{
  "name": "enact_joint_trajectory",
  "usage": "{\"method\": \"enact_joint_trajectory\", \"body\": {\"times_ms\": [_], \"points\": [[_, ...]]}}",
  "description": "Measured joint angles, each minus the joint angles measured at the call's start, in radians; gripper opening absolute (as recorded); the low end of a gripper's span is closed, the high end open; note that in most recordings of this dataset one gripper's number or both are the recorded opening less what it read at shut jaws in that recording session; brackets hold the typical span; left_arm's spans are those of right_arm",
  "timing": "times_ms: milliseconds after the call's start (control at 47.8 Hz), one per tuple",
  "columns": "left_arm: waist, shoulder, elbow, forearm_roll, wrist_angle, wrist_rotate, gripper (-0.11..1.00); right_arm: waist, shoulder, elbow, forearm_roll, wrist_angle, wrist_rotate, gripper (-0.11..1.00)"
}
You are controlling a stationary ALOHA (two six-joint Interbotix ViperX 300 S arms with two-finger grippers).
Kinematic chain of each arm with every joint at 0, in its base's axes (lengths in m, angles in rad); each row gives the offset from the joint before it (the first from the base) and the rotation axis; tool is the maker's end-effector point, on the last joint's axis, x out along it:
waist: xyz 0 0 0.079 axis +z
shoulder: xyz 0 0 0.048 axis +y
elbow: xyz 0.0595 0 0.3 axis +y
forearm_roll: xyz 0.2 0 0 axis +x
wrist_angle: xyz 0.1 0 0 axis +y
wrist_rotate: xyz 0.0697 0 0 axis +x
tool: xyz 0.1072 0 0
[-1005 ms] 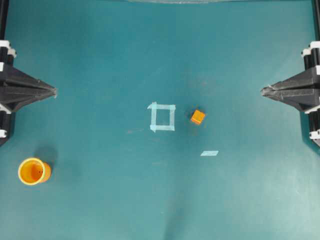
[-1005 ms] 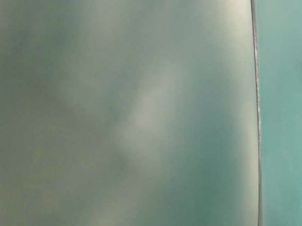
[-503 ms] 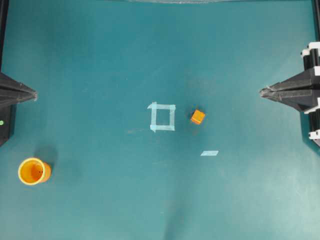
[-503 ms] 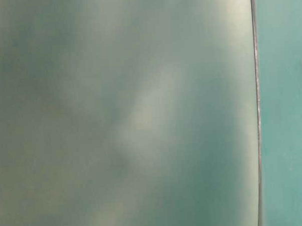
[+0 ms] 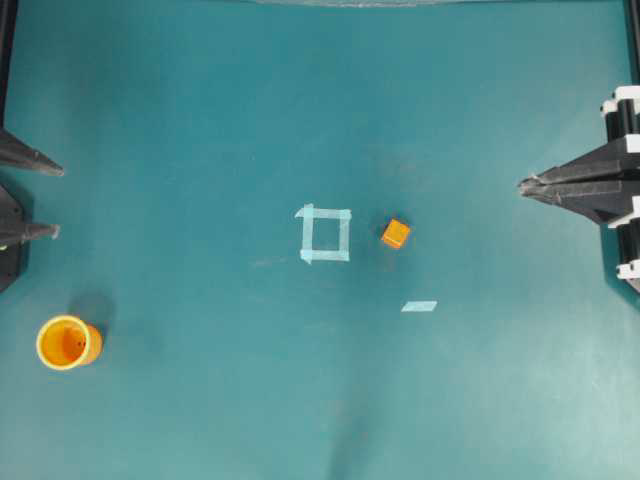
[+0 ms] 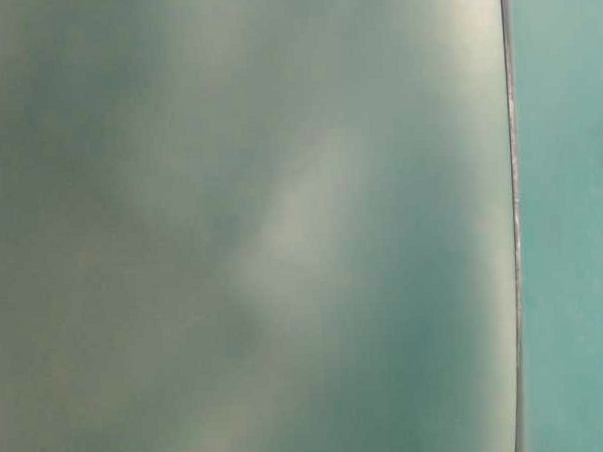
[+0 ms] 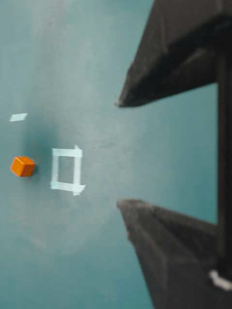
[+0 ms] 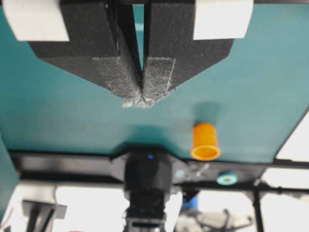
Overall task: Lift the orange cup with left arm.
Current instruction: 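Move the left gripper down and toward the orange cup, opening it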
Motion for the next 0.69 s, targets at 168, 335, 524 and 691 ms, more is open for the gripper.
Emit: {"method": "enact_joint_trajectory", "body": {"times_ms": [168, 335, 524, 691], "points": [[-0.043, 0.003, 0.000, -0.003, 0.051, -0.008, 0.83, 0.000, 0.000, -0.002, 0.000, 0.002, 0.000, 0.00], [-0.124, 0.006, 0.000, -0.008, 0.115, -0.066, 0.85, 0.000, 0.000, -0.002, -0.002, 0.006, 0.000, 0.00], [-0.173, 0.028, 0.000, -0.009, 0.202, -0.150, 0.85, 0.000, 0.000, 0.000, -0.002, 0.008, 0.000, 0.00], [-0.206, 0.067, 0.012, -0.009, 0.218, -0.186, 0.85, 0.000, -0.002, 0.000, -0.002, 0.008, 0.000, 0.00]]}}
